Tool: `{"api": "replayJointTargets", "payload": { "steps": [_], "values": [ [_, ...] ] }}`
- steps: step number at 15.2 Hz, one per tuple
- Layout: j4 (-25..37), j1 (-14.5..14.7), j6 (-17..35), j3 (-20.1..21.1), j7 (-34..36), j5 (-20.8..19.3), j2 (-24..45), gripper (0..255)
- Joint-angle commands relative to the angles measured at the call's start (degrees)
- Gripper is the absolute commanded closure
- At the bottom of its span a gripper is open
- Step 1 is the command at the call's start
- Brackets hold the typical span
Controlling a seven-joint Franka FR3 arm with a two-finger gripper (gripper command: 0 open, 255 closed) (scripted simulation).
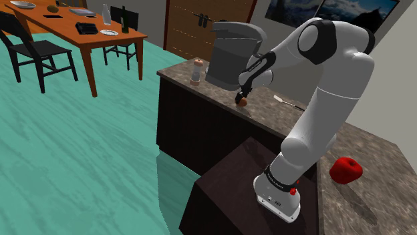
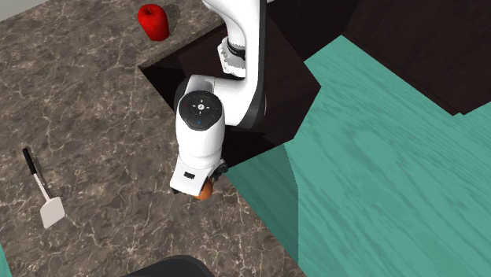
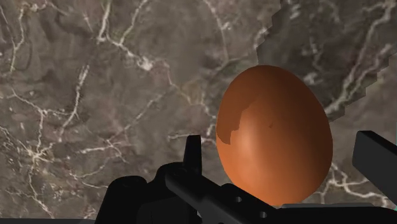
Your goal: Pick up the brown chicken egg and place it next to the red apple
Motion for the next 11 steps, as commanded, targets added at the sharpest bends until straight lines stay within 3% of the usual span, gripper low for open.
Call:
{"api": "replayJointTargets", "payload": {
  "steps": [1,2,11],
  "values": [
    [0.0,0.0,0.0,0.0,0.0,0.0,0.0,0],
    [0.0,0.0,0.0,0.0,0.0,0.0,0.0,255],
    [0.0,0.0,0.0,0.0,0.0,0.0,0.0,255]
  ]
}}
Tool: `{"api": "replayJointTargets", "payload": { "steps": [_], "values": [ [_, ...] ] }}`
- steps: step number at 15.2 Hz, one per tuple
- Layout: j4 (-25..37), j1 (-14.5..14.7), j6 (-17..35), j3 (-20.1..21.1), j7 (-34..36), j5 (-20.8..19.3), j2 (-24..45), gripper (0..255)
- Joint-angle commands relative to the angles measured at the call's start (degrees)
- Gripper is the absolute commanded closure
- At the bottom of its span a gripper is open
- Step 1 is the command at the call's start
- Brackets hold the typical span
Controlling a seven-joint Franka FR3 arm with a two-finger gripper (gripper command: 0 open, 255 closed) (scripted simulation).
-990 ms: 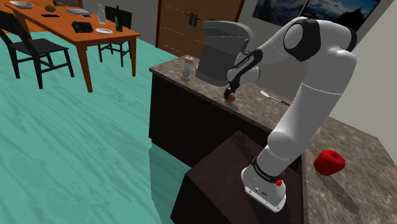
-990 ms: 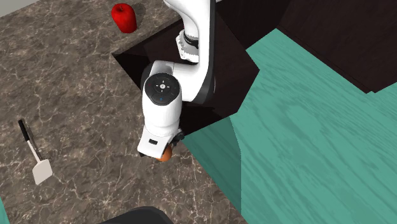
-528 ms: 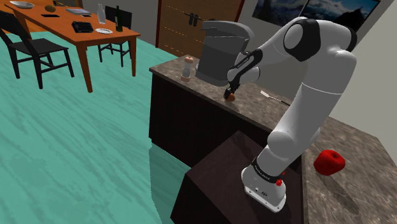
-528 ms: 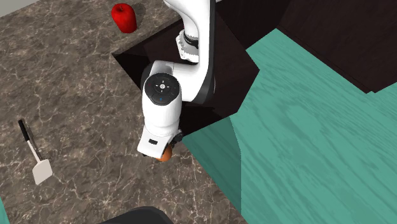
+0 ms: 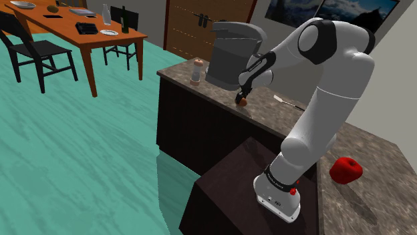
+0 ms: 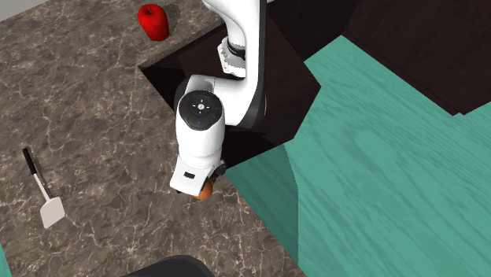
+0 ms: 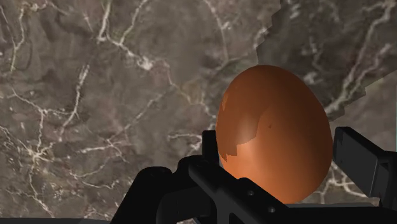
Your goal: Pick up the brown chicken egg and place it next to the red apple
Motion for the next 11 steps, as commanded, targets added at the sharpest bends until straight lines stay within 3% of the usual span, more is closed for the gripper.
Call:
{"api": "replayJointTargets", "payload": {
  "steps": [1,11],
  "values": [
    [0.1,0.1,-0.8,-0.1,0.1,-0.3,-0.6,255],
    [1.8,0.9,-8.5,-0.7,0.8,-2.6,-7.0,255]
  ]
}}
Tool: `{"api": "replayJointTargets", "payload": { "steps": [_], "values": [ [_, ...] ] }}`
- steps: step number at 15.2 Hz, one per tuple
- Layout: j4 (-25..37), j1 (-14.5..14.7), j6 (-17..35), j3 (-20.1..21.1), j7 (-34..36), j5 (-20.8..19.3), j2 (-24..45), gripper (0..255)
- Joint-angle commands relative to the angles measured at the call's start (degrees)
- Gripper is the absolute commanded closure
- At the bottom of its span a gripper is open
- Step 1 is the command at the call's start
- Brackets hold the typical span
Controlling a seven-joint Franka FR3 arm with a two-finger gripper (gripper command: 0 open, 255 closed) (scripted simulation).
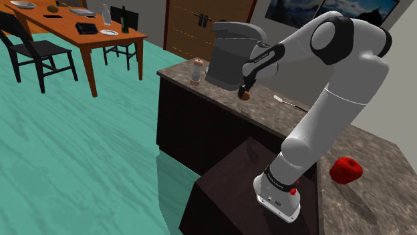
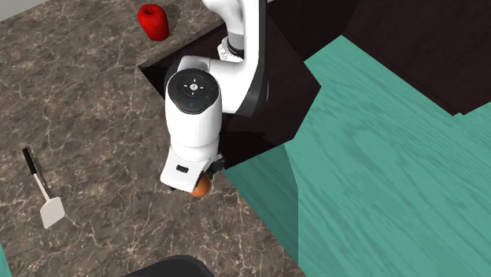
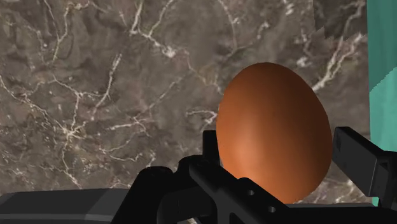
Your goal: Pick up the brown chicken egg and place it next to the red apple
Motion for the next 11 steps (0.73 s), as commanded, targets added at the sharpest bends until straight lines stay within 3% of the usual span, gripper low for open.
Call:
{"api": "replayJointTargets", "payload": {
  "steps": [1,11],
  "values": [
    [0.4,0.1,-1.5,0.0,0.0,-0.4,-1.2,255],
    [3.4,0.4,-9.4,0.2,0.1,-1.6,-6.3,255]
  ]
}}
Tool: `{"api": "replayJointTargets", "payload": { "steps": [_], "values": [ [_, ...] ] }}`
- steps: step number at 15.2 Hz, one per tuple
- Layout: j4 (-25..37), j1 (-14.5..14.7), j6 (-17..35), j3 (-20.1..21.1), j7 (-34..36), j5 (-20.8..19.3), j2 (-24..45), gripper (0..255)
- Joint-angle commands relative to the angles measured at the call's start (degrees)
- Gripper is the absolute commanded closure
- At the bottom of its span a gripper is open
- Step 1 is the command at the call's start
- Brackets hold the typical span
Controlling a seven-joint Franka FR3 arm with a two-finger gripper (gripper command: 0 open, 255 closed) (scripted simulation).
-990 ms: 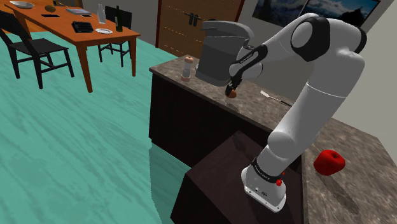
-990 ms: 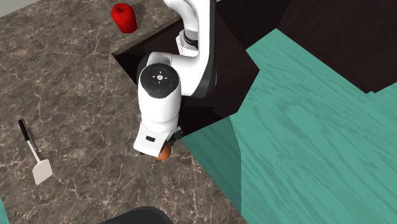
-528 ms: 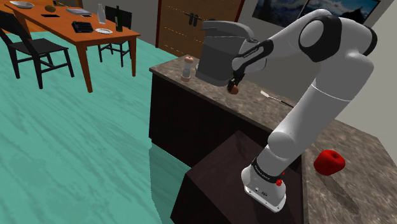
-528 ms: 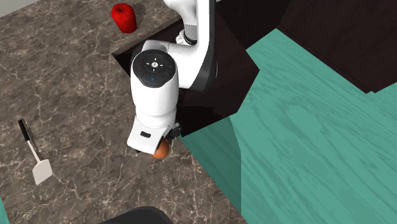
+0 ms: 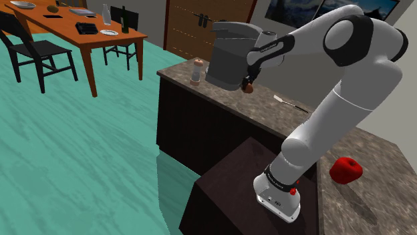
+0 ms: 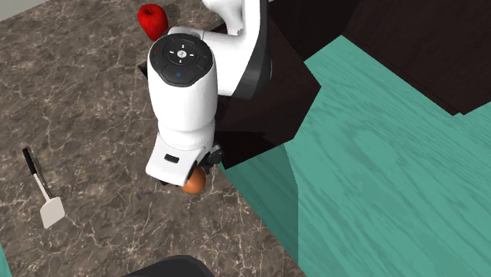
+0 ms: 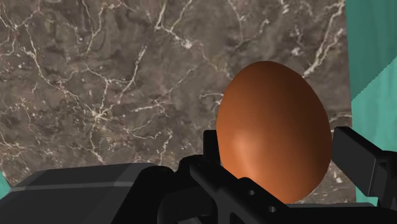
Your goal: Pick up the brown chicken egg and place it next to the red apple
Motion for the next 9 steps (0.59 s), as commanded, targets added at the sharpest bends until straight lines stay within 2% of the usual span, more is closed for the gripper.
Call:
{"api": "replayJointTargets", "payload": {
  "steps": [1,9],
  "values": [
    [0.7,0.0,-1.4,0.1,-0.1,-0.1,-0.7,255],
    [4.1,0.3,-7.7,0.5,-0.5,-0.4,-3.7,255]
  ]
}}
